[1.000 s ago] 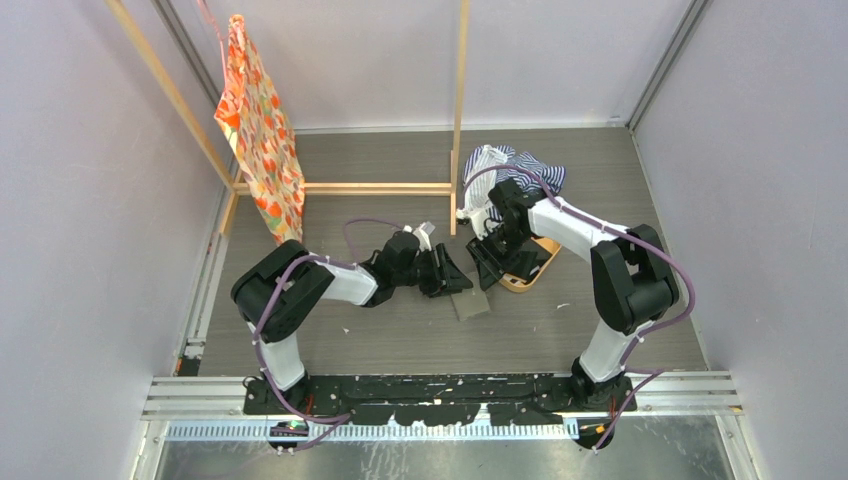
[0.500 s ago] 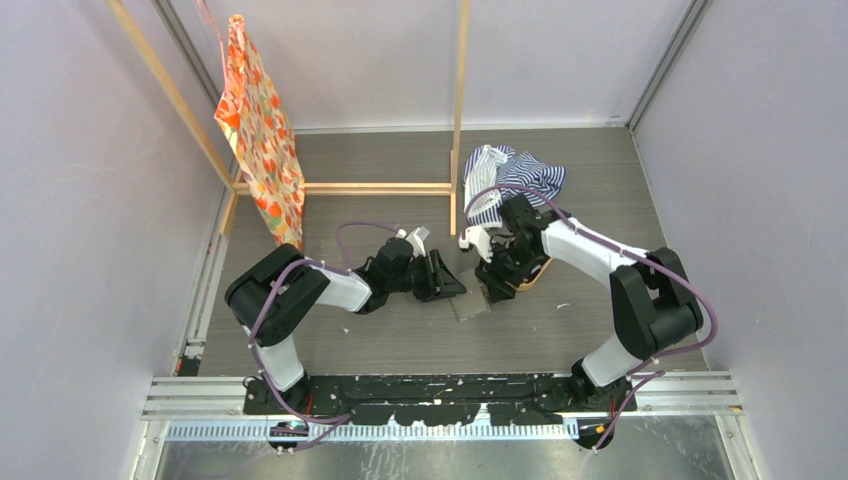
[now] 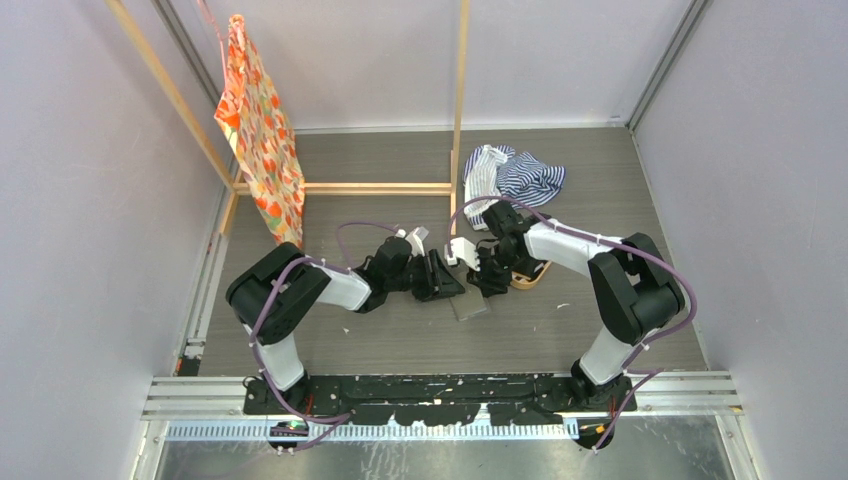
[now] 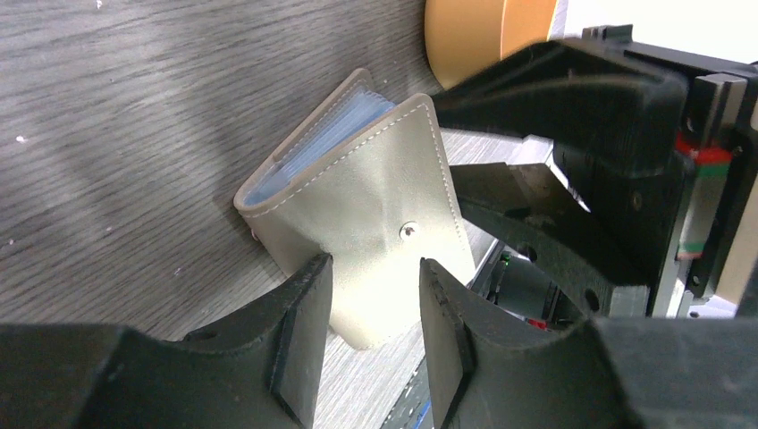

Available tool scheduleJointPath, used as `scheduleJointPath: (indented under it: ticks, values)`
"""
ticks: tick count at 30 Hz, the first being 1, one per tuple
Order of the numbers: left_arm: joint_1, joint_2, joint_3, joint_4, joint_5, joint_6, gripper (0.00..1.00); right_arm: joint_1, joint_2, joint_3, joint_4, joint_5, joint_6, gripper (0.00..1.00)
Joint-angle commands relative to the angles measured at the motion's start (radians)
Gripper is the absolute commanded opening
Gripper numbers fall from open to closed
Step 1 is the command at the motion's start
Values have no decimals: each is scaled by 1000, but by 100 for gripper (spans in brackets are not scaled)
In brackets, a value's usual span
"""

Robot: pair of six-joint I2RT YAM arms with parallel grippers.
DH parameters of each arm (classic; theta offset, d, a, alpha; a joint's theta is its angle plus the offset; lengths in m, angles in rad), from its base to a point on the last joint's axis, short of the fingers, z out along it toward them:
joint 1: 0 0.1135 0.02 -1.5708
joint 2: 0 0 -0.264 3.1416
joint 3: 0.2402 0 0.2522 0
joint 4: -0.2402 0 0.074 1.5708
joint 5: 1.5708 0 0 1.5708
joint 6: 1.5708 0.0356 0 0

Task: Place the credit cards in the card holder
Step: Close the card holder at the center of the board.

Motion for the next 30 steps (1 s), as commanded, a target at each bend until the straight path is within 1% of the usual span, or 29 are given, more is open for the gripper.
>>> scheduleJointPath:
  ticks: [1, 3, 6, 8, 12, 15, 18, 22, 25, 28, 30]
  values:
    - [8, 51, -20, -109, -55, 62, 43, 10, 6, 16, 103, 49, 32, 32]
    - [8, 53, -21, -113, -55, 65, 43, 3, -18, 0, 133, 61, 64, 31]
    - [9, 58, -18, -121, -54, 69, 42, -22, -65, -6, 156, 47, 135, 36]
    - [9, 63, -12, -128, -53, 72, 42, -34, -87, -6, 164, 48, 179, 36]
    - [8, 73, -7, -130, -52, 73, 42, -45, -94, 5, 177, 116, 273, 38]
    - [8, 76, -8, -126, -53, 68, 41, -63, -97, 11, 186, 134, 321, 43]
    - [8, 75, -7, -113, -48, 59, 41, -81, -88, 41, 155, 128, 355, 48]
    - [8, 48, 4, -114, -44, 49, 42, -135, -79, 123, 61, 10, 474, 51]
    - [8, 3, 17, -130, -50, 42, 45, -164, -87, 199, -45, -108, 555, 51]
    - [8, -60, 39, -160, -60, 50, 48, -166, -107, 241, -121, -213, 591, 53]
    - [8, -111, 50, -169, -69, 63, 50, -166, -115, 240, -129, -224, 618, 55]
